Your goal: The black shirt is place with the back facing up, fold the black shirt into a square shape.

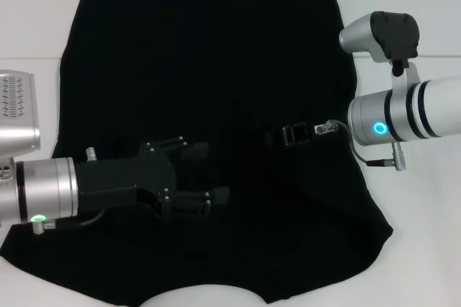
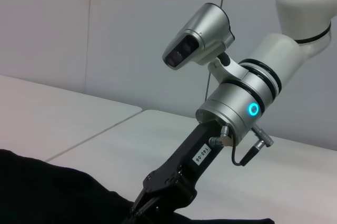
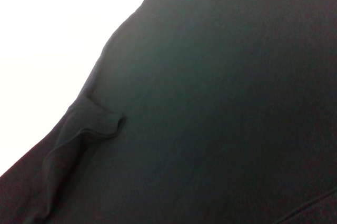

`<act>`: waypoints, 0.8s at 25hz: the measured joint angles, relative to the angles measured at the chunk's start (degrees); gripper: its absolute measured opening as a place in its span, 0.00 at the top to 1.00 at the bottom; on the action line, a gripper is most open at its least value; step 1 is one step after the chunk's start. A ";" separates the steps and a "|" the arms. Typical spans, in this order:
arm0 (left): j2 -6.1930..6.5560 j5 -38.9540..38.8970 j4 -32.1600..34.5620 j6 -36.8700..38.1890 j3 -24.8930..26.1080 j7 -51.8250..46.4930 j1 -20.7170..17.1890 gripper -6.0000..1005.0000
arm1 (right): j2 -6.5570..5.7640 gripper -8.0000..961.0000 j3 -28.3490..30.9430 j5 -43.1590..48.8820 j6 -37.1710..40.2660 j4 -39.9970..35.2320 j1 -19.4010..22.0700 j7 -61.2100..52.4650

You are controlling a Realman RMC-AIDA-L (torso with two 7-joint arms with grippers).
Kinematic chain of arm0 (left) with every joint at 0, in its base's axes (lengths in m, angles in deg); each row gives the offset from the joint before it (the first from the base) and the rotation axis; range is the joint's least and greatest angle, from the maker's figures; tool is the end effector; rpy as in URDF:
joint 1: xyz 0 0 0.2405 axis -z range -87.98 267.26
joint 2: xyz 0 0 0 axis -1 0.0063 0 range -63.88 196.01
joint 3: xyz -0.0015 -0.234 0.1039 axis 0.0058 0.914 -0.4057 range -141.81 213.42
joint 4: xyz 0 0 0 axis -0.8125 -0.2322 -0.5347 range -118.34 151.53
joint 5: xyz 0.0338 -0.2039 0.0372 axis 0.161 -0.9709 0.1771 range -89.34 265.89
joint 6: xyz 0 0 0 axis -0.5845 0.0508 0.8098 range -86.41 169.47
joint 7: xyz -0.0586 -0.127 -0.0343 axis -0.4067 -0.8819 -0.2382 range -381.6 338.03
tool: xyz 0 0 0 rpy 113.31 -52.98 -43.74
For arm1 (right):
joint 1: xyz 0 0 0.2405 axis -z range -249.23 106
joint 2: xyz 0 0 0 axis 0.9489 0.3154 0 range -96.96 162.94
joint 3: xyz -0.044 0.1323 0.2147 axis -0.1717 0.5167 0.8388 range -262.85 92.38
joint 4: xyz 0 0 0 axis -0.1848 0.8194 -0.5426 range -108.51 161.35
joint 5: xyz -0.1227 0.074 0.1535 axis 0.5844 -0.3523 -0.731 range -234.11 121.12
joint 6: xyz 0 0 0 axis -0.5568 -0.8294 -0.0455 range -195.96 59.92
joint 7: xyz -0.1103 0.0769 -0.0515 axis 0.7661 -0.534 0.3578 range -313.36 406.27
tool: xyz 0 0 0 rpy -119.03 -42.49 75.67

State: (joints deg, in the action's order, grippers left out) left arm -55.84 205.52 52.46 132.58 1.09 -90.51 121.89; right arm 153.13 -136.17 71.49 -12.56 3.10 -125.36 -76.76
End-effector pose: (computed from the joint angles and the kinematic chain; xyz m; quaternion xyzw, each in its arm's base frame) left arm -0.2478 0.3266 -0.0184 -0.9460 -0.1414 -0.2616 0.1288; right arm 0.1924 0.4255 -0.0734 -0.8736 0.4491 0.0881 0.1657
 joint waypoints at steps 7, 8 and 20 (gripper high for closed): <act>0.00 0.00 0.00 -0.02 0.00 0.00 0.08 0.10 | 0.00 0.93 -0.12 -0.03 -0.01 0.15 -0.39 -0.09; 0.00 0.00 0.00 -0.06 0.00 0.00 0.11 0.10 | 0.00 0.93 -0.12 -0.02 -0.12 0.09 -0.39 -0.22; 0.00 0.00 0.00 -0.31 0.00 0.00 0.29 0.10 | 0.00 0.91 -0.10 -0.02 -0.48 0.50 -1.47 -0.13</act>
State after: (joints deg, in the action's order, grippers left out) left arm -55.84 205.52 52.45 132.27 1.09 -90.51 122.18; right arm 153.13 -136.27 71.47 -13.04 3.60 -126.83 -76.90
